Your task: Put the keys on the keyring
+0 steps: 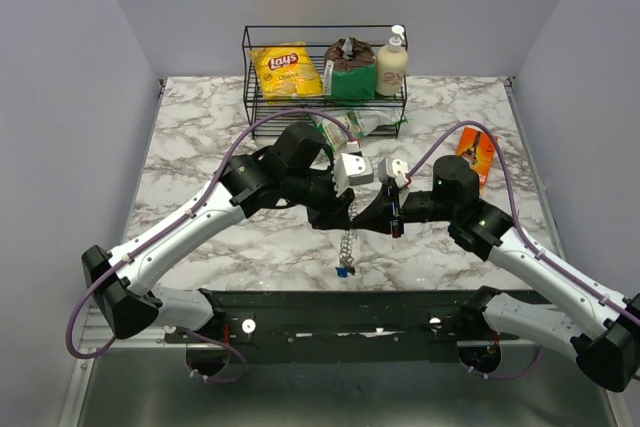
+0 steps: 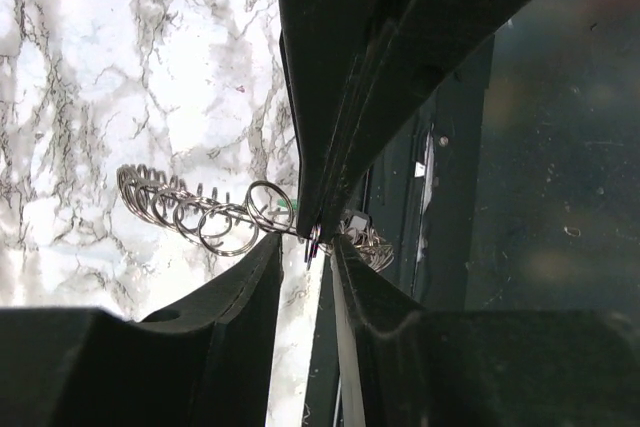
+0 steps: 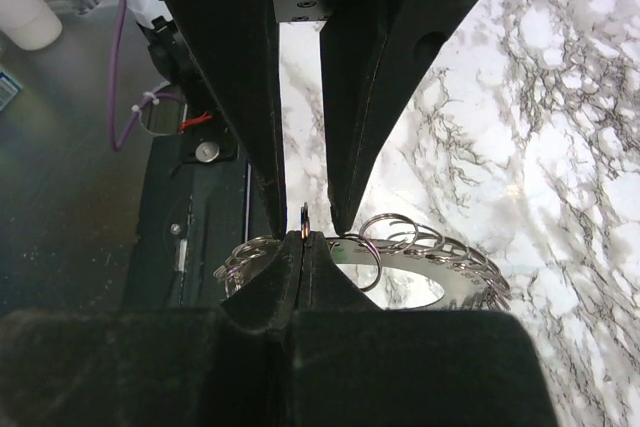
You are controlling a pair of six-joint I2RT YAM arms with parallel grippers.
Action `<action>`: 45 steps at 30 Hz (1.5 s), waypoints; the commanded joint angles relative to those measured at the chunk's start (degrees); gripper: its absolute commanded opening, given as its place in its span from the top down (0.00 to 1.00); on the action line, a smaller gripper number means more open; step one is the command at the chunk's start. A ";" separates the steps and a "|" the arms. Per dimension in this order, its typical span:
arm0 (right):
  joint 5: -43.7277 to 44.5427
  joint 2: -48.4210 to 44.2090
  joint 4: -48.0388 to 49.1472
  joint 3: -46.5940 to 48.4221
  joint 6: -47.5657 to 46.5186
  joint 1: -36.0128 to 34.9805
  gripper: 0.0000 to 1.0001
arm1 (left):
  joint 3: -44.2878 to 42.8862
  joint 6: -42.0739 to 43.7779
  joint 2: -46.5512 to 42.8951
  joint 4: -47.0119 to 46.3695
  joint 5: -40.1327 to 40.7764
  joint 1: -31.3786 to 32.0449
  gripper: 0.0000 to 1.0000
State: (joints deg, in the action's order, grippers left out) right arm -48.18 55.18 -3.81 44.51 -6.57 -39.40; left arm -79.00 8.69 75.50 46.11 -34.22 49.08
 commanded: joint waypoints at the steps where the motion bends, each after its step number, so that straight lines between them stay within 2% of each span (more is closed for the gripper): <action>1: -0.07 -1.21 0.74 1.19 -0.55 -0.07 0.99 | -0.71 1.86 0.08 1.79 1.52 0.14 0.67; 8: -0.24 -1.21 0.74 1.19 -0.64 -0.15 0.99 | -0.45 2.30 0.87 2.23 1.70 0.14 0.76; 15: -0.68 -1.13 0.74 1.19 -0.90 -0.07 0.99 | -0.89 2.74 1.93 2.23 1.70 0.14 1.00; 25: -0.60 -1.13 0.83 1.19 -0.73 -0.07 0.97 | 0.78 1.68 -0.09 -1.45 5.47 0.14 1.00; 27: -0.42 -1.21 0.83 1.37 -0.46 -0.07 0.89 | 2.09 1.07 -1.67 -3.47 6.70 0.14 1.00; 35: 0.11 -1.12 0.91 1.54 -0.11 -0.07 0.70 | 6.84 -0.95 -6.68 -10.85 10.39 0.14 1.00; 38: 1.07 -1.39 1.61 1.46 0.67 -0.07 0.59 | 9.38 -2.01 -8.52 -14.18 10.75 0.14 1.00; 39: 1.42 -1.48 1.79 1.63 0.85 -0.07 0.51 | 10.87 -2.18 -9.14 -15.16 10.84 0.14 1.00; 41: 2.39 -2.18 2.05 1.72 1.64 -0.07 0.42 | 12.55 -3.32 -11.07 -18.84 11.10 0.14 1.00; 42: 3.44 -2.53 2.06 1.81 1.82 -0.07 0.33 | 14.38 -3.76 -11.86 -20.34 11.62 0.14 1.00; 45: 5.98 -4.55 2.49 1.37 3.05 -0.07 0.22 | 18.77 -5.43 -15.38 -27.46 11.80 0.14 1.00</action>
State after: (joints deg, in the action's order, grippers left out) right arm -45.95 53.49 -3.16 44.58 -5.39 -39.27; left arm -64.51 6.15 65.30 31.59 -24.67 49.54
